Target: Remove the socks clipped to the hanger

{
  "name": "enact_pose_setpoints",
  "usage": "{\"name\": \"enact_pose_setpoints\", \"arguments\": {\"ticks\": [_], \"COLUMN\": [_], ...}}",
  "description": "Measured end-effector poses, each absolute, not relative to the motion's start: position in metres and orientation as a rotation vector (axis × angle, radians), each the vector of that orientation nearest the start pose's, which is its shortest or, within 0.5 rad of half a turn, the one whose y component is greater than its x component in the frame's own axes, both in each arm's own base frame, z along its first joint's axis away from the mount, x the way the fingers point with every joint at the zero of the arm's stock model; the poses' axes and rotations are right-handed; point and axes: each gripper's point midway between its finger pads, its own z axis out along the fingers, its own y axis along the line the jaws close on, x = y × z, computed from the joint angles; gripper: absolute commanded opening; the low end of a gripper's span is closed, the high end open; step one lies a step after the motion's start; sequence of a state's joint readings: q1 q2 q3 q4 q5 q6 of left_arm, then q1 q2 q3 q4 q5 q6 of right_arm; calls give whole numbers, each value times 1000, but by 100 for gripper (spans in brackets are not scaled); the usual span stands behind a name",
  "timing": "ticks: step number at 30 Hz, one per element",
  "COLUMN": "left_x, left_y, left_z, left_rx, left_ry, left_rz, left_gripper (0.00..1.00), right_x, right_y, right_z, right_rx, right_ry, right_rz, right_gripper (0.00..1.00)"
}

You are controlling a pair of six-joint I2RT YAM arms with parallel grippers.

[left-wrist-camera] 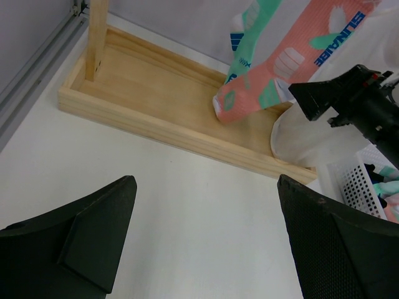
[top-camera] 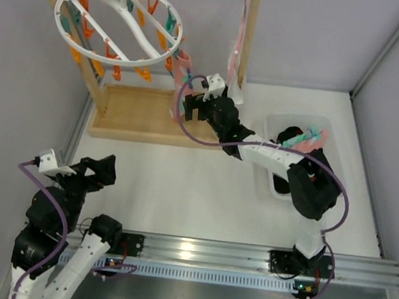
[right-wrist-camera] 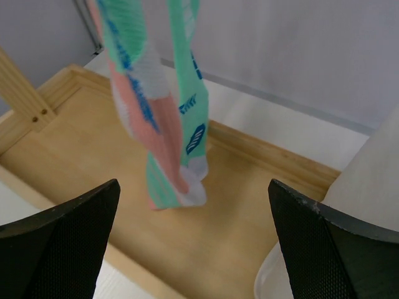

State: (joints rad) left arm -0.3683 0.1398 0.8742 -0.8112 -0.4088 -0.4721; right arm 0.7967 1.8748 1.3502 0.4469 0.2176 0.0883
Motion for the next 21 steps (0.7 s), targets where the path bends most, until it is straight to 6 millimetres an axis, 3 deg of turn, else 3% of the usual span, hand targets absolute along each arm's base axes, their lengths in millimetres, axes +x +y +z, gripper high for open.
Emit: {"name": "enact_pose_setpoints", "arguments": {"ticks": [3,5,6,8,11,12,16,21], "left_x": [149,149,149,149,149,149,149,156], "left_y": [-2,-2,-3,-3,-5,-5,-6,-12], "left_z": [303,303,303,303,304,304,304,304], "left_rx": [-392,-389,-388,-384,-379,-377,-372,-348], "left_ry": [1604,1605,1605,1606,1606,1606,1608,1648], "left_rz": [-307,-310,-311,-313,-320,-321,-322,-318], "left_gripper": [98,98,98,98,98,98,98,98], "right_x": [463,474,477,480,477,475,463,426], "right_y": [399,410,417,430,443,446,452,469], "right_z": [224,216,213,207,205,208,221,221], "right_rx": [-405,-420,-432,-469,-512,-511,-505,-549], "right_ry": [1591,1575,1566,1552,1525,1513,1448,1433], "right_rz": [460,459,474,502,559,582,627,645], "right_gripper": [96,89,73,57,10,0,0,0]}}
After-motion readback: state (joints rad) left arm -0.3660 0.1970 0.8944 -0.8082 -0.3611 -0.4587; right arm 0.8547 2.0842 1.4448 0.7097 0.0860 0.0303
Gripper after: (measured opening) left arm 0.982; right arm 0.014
